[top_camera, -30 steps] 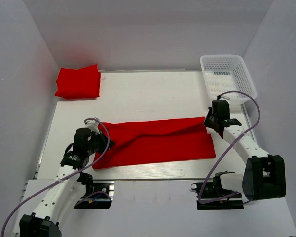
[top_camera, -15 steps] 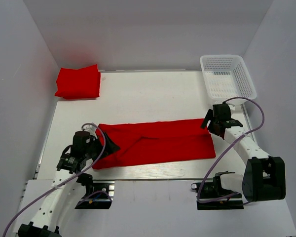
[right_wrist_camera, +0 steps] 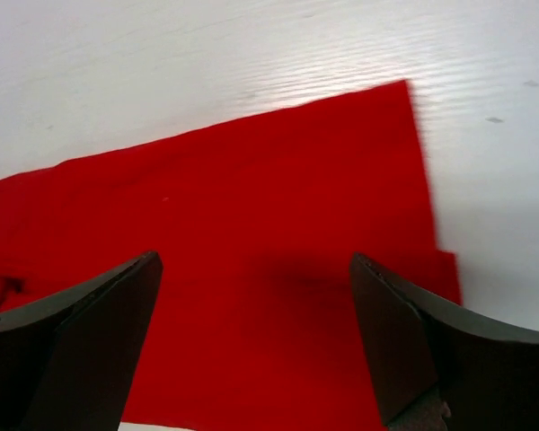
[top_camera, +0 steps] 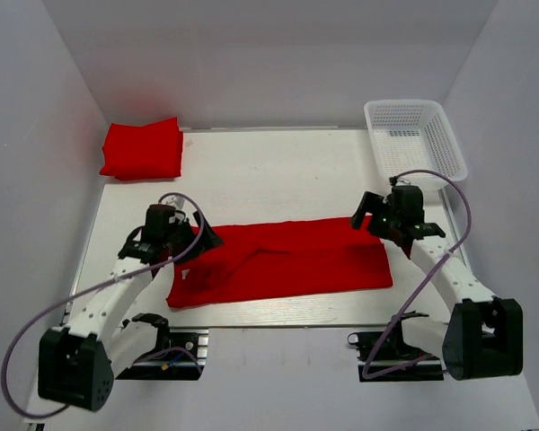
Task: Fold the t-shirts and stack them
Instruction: Fold the other side of the tshirt into a rectangle, then rotate the tshirt 90 degrees
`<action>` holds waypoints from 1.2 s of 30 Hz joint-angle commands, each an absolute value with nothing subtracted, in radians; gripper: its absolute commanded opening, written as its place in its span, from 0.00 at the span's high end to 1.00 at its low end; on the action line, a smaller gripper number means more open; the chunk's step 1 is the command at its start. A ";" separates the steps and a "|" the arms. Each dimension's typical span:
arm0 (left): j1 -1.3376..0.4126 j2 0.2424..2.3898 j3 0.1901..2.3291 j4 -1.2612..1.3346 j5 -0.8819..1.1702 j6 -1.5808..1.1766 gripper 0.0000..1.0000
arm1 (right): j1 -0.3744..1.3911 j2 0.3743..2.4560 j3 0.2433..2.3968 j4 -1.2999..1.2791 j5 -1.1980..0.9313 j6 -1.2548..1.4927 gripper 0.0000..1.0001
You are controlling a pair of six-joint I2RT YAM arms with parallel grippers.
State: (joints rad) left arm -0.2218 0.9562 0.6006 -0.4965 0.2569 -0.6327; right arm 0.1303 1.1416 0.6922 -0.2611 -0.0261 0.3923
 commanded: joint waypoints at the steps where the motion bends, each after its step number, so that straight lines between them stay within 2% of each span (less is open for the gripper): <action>1: -0.244 1.027 0.582 -0.304 0.331 -0.618 0.00 | 0.144 1.228 0.675 -0.074 -0.245 0.382 0.10; 8: -0.276 1.313 0.601 -0.225 0.249 -0.618 0.00 | 0.152 1.410 0.655 0.016 -0.275 0.442 0.10; 13: -0.298 1.592 0.721 -0.314 0.167 -0.618 0.00 | 0.152 1.350 0.532 0.017 -0.177 0.498 0.10; 16: -0.298 1.689 0.842 -0.356 0.071 -0.618 0.00 | 0.164 1.280 0.424 0.017 -0.187 0.554 0.10; 19: -0.288 1.860 1.038 -0.356 0.026 -0.554 0.00 | 0.195 1.171 0.278 0.005 -0.183 0.601 0.10; 22: -0.288 2.138 1.390 -0.463 0.014 -0.508 0.00 | 0.222 0.982 0.226 -0.080 -0.204 0.618 0.10; 23: -0.299 2.213 1.595 -0.486 0.014 -0.470 0.00 | 0.242 0.957 0.224 -0.100 -0.222 0.627 0.10; 24: -0.299 2.289 1.702 -0.506 0.024 -0.457 0.00 | 0.264 0.904 0.216 -0.151 -0.233 0.633 0.10; 25: -0.299 2.445 1.809 -0.527 0.099 -0.437 0.00 | 0.278 0.893 0.215 -0.170 -0.274 0.634 0.10; 26: -0.299 2.526 2.039 -0.549 0.133 -0.437 0.00 | 0.313 0.884 0.210 -0.193 -0.287 0.632 0.10; 29: -0.299 2.779 2.393 -0.511 0.261 -0.439 0.00 | 0.397 0.888 0.163 -0.174 -0.395 0.635 0.10; 32: -0.308 2.815 2.329 -0.301 0.385 -0.509 0.00 | 0.493 0.954 0.143 -0.086 -0.425 0.672 0.10; 33: -0.328 2.794 2.288 -0.140 0.400 -0.534 0.00 | 0.547 0.972 0.146 -0.069 -0.423 0.683 0.10; 36: -0.360 2.809 2.299 -0.038 0.385 -0.534 0.00 | 0.716 1.086 0.199 0.040 -0.411 0.677 0.10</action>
State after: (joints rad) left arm -0.3309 2.7213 2.3299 -0.1188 0.3790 -0.5251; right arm 0.5842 0.9829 0.2173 0.1284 -0.3611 0.6521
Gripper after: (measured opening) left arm 0.994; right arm 0.903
